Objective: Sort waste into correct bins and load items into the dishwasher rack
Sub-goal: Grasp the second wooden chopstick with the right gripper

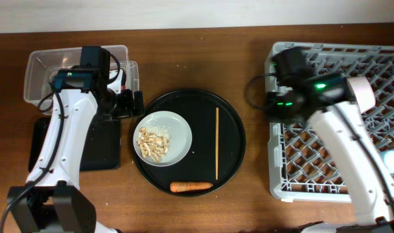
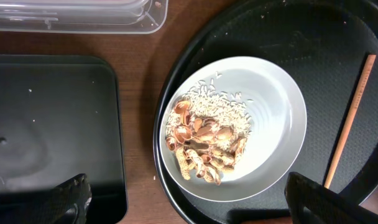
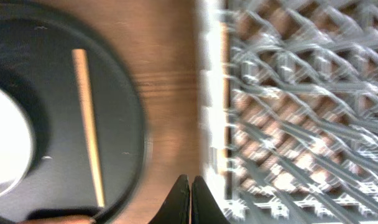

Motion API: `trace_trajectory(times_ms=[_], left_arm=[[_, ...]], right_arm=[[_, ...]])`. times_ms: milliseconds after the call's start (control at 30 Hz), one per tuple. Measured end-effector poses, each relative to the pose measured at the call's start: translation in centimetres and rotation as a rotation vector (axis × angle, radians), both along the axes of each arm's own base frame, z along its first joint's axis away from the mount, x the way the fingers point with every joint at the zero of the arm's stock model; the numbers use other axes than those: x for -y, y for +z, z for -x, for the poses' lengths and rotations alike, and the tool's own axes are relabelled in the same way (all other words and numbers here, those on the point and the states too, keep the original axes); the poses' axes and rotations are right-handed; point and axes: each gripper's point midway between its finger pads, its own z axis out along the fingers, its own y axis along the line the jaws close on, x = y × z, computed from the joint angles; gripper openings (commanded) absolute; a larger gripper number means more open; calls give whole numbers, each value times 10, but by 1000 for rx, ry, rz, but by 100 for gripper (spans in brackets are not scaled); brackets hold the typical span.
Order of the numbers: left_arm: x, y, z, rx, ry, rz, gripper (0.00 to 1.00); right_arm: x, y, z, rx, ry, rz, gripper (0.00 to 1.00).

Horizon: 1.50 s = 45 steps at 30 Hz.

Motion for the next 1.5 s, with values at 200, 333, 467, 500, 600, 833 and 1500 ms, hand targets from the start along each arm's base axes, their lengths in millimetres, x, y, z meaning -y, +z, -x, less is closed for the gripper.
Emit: trace_trajectory(times_ms=[200,333,467,500,600,833,1500], left_arm=[[0,0,0,0,0,1,99],[0,0,0,0,0,0,99],[0,0,0,1,0,1,99],[0,0,0,2,0,0,99],[0,0,0,2,0,0,99],[0,0,0,2,0,0,99],[0,0,0,2,0,0,99]], right_arm=[[-29,-2,0,-18,149,-135,32],[-101,-11,-7,16,280,-198,77],[-145,-90,-4,-163,267,-191,98],[-148,-110,-3,-213,247,-177,100],[-155,-160,2,-321,202,-138,81],[-165,-197,10,-362,120,-67,56],[-153,-197,19,-366,71,-48,4]])
